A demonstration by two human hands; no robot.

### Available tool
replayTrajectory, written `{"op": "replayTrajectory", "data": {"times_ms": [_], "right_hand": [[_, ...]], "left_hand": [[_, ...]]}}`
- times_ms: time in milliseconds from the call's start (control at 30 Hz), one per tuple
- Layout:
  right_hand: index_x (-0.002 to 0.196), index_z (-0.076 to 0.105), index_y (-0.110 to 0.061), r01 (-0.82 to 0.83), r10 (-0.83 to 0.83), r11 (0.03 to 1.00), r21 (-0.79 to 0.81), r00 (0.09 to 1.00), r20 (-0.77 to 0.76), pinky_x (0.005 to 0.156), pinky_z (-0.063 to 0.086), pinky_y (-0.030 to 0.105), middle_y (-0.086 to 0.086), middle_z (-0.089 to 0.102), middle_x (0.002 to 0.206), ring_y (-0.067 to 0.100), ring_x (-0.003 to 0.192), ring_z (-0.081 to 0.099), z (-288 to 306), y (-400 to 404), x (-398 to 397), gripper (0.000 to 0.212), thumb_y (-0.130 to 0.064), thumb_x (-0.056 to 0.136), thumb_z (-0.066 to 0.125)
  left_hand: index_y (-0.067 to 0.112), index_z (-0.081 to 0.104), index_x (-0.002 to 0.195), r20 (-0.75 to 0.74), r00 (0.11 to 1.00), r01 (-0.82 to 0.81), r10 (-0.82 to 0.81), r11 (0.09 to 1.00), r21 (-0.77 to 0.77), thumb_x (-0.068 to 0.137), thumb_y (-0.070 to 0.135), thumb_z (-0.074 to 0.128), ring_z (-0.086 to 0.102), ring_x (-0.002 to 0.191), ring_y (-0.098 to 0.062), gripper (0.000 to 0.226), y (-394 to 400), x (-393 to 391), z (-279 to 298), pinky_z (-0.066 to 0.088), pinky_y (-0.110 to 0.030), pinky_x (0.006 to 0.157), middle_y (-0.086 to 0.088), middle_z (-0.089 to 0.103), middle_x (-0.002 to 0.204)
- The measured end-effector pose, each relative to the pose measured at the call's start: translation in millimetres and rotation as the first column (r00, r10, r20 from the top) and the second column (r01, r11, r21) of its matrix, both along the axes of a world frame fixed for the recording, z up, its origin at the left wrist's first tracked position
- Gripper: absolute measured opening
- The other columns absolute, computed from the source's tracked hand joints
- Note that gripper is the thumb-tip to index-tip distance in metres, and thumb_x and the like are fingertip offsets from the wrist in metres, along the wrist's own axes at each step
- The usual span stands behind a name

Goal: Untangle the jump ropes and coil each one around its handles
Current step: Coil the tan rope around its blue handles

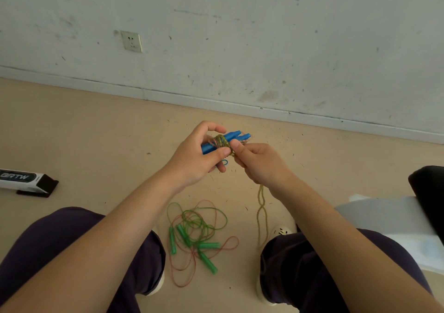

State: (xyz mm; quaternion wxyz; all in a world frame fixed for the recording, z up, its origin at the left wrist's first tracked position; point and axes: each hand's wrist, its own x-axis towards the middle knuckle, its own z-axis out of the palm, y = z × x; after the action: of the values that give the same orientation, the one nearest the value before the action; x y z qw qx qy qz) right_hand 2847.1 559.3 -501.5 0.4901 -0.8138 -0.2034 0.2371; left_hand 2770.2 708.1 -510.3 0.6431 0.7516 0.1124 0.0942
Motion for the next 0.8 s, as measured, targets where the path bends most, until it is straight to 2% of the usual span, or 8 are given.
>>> {"op": "replayTrajectory", "data": {"times_ms": [100, 167, 233, 300, 400, 533, 667, 800], "right_hand": [[0.063, 0.045, -0.013, 0.031, -0.028, 0.997, 0.068, 0.999, -0.043, 0.043, 0.023, 0.018, 0.01, 0.033, 0.066, 0.008, 0.042, 0.026, 2, 0, 1, 0.05, -0.05, 0.093, 0.057], [0.057, 0.045, -0.018, 0.058, -0.05, 0.993, 0.106, 0.995, -0.083, 0.044, 0.021, 0.023, 0.011, 0.031, 0.068, 0.013, 0.045, 0.024, 3, 0, 0, 0.049, -0.05, 0.091, 0.06], [0.056, 0.047, -0.018, 0.064, -0.053, 0.989, 0.133, 0.995, -0.084, 0.045, 0.02, 0.025, 0.009, 0.029, 0.062, 0.014, 0.047, 0.023, 3, 0, -1, 0.049, -0.049, 0.091, 0.062], [0.06, 0.049, -0.011, 0.051, -0.042, 0.986, 0.159, 0.998, -0.057, 0.045, 0.021, 0.022, 0.005, 0.028, 0.057, 0.013, 0.047, 0.023, 3, -1, -2, 0.048, -0.045, 0.091, 0.063], [0.067, 0.049, 0.004, 0.011, -0.01, 0.983, 0.185, 1.0, -0.005, 0.044, 0.025, 0.016, -0.004, 0.034, 0.048, 0.007, 0.043, 0.027, 2, -1, -4, 0.051, -0.037, 0.093, 0.063], [0.06, 0.049, -0.006, -0.031, 0.027, 0.98, 0.198, 0.999, 0.022, 0.048, 0.03, 0.016, -0.011, 0.044, 0.046, 0.005, 0.044, 0.034, 2, -3, -5, 0.045, -0.032, 0.096, 0.06], [0.065, 0.061, -0.005, -0.046, 0.04, 0.987, 0.152, 0.998, 0.044, 0.056, 0.038, 0.024, 0.005, 0.054, 0.056, 0.014, 0.054, 0.046, 2, -9, -1, 0.043, -0.037, 0.095, 0.061], [0.074, 0.059, -0.01, -0.071, 0.069, 0.987, 0.147, 0.997, 0.024, 0.055, 0.035, 0.013, -0.017, 0.056, 0.053, -0.001, 0.05, 0.045, 1, -6, -3, 0.034, -0.032, 0.099, 0.054]], "left_hand": [[0.024, 0.055, 0.122, 0.006, 1.0, -0.009, 0.009, 0.999, -0.035, 0.093, 0.008, 0.067, 0.066, 0.06, -0.015, 0.036, -1, 1, 1, 0.045, -0.021, 0.054, -0.005, 0.062, 0.091], [0.019, 0.056, 0.127, -0.014, 1.0, -0.024, 0.022, 0.99, -0.14, 0.092, 0.008, 0.068, 0.066, 0.06, -0.017, 0.038, 0, 2, 1, 0.045, -0.022, 0.053, -0.009, 0.064, 0.096], [0.015, 0.061, 0.124, -0.063, 0.998, -0.022, 0.003, 0.954, -0.299, 0.091, 0.011, 0.069, 0.067, 0.062, -0.018, 0.034, 1, 2, 3, 0.047, -0.022, 0.055, -0.008, 0.068, 0.095], [0.01, 0.068, 0.112, -0.102, 0.992, 0.018, -0.068, 0.904, -0.428, 0.089, 0.022, 0.068, 0.066, 0.062, -0.016, 0.025, 1, 2, 5, 0.047, -0.019, 0.054, -0.007, 0.069, 0.092], [0.007, 0.066, 0.103, -0.143, 0.981, 0.038, -0.132, 0.851, -0.524, 0.087, 0.033, 0.064, 0.063, 0.059, -0.015, 0.03, 3, 2, 8, 0.045, -0.018, 0.05, -0.009, 0.071, 0.087], [0.016, 0.061, 0.101, -0.16, 0.973, 0.056, -0.165, 0.846, -0.531, 0.098, 0.029, 0.056, 0.066, 0.059, -0.021, 0.014, 7, 1, 7, 0.051, -0.023, 0.049, -0.014, 0.072, 0.087], [0.022, 0.06, 0.108, -0.159, 0.966, 0.115, -0.205, 0.888, -0.446, 0.099, 0.034, 0.053, 0.068, 0.065, -0.027, 0.016, 8, -2, 8, 0.048, -0.027, 0.05, -0.015, 0.071, 0.091], [0.017, 0.055, 0.124, -0.128, 0.962, 0.158, -0.241, 0.876, -0.456, 0.101, 0.026, 0.051, 0.068, 0.071, -0.03, 0.025, 10, -3, 9, 0.048, -0.029, 0.052, -0.017, 0.069, 0.094]]}}
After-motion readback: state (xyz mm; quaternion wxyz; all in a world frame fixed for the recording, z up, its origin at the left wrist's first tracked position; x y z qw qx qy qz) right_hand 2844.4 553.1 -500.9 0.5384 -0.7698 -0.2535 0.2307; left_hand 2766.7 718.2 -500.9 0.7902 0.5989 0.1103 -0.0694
